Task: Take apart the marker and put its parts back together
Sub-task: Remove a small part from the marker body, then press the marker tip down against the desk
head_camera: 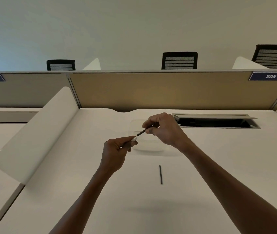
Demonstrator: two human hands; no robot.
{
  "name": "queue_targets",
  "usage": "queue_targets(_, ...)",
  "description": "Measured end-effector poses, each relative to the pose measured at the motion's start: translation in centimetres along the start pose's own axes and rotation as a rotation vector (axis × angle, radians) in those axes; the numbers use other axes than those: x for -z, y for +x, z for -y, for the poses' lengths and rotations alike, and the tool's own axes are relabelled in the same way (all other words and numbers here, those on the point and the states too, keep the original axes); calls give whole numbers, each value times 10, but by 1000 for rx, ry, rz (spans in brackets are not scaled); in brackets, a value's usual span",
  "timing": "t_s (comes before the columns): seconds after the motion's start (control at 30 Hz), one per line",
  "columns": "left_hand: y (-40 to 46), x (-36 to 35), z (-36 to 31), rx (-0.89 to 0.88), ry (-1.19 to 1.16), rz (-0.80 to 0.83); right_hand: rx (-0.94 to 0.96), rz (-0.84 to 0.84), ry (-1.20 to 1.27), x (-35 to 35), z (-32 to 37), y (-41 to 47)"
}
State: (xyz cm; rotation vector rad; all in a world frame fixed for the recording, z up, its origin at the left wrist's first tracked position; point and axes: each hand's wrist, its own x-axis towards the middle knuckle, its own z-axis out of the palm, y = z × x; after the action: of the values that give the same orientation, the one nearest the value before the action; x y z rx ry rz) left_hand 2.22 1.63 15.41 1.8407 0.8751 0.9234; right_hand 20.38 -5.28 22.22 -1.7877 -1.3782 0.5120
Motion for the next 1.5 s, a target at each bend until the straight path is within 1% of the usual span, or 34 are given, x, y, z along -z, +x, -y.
queue_targets(0.2, -2, 0, 1, 45, -66, -14, -27, -64, 68, 0, -4, -1)
queue_targets(0.37, -3, 2, 3, 78, -138, -18, -111, -153, 97, -5, -23, -3)
queue_targets(0.57, -8, 3, 6, 83, -223, -6, -301, -190, -54, -42, -66, -20)
queue_targets(0.73, -11, 3, 11, 101, -273, -2, -497, -137, -95, -92, -104, -38)
queue_targets(0.87, -14, 3, 17, 131, -293, -1, -576, -117, -202, -124, -128, -45)
queue_targets(1.0, -14, 4, 20, 158, -313, -3, -591, -118, -276, -143, -144, -50)
queue_targets(1.1, -13, 5, 21, 168, -302, 9, -593, -137, -279, -149, -148, -53)
queue_targets(1.27, -12, 3, 22, 174, -304, 27, -566, -136, -317, -149, -148, -54)
queue_targets(1.5, -12, -1, 19, 163, -265, 33, -605, -106, -341, -146, -146, -54)
